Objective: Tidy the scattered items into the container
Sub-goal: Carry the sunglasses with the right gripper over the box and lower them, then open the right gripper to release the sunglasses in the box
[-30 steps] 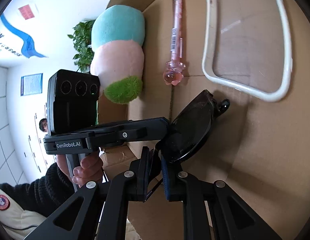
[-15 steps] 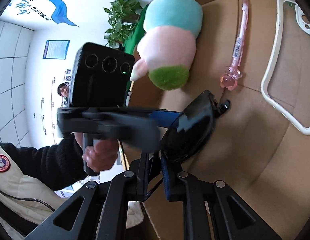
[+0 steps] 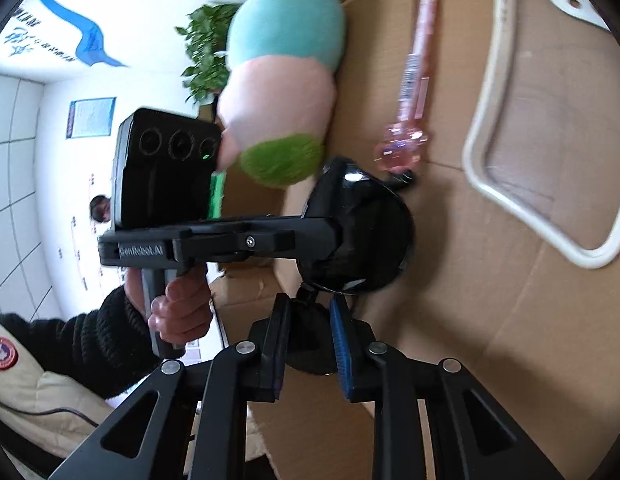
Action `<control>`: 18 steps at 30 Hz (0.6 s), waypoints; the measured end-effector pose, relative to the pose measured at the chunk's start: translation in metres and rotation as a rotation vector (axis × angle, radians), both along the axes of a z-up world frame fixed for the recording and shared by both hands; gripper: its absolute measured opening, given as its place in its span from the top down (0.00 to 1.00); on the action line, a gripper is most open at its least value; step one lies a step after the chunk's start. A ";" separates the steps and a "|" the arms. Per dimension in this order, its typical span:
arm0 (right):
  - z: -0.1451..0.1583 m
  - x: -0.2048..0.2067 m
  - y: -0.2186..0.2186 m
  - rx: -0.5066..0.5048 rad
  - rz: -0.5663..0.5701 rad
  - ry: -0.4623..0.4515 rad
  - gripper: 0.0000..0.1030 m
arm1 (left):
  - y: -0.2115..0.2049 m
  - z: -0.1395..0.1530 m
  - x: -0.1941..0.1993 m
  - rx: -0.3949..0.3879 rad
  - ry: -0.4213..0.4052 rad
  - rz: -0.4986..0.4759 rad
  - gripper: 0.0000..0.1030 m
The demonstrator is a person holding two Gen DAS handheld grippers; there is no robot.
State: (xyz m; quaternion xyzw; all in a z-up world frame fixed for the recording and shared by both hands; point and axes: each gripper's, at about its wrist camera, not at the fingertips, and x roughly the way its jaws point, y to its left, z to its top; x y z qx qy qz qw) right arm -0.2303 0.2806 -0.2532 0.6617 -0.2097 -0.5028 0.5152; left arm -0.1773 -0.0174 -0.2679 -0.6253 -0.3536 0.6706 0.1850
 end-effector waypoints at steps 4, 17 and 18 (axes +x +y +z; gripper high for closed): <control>-0.002 -0.003 0.004 0.011 -0.019 0.005 0.81 | 0.000 -0.005 0.001 -0.014 -0.005 0.017 0.97; -0.002 0.004 -0.003 0.043 -0.040 0.001 0.81 | -0.001 -0.005 0.004 -0.038 -0.015 -0.012 0.93; -0.002 0.005 -0.004 0.045 -0.046 0.000 0.81 | -0.002 -0.005 0.005 -0.049 -0.013 -0.010 0.91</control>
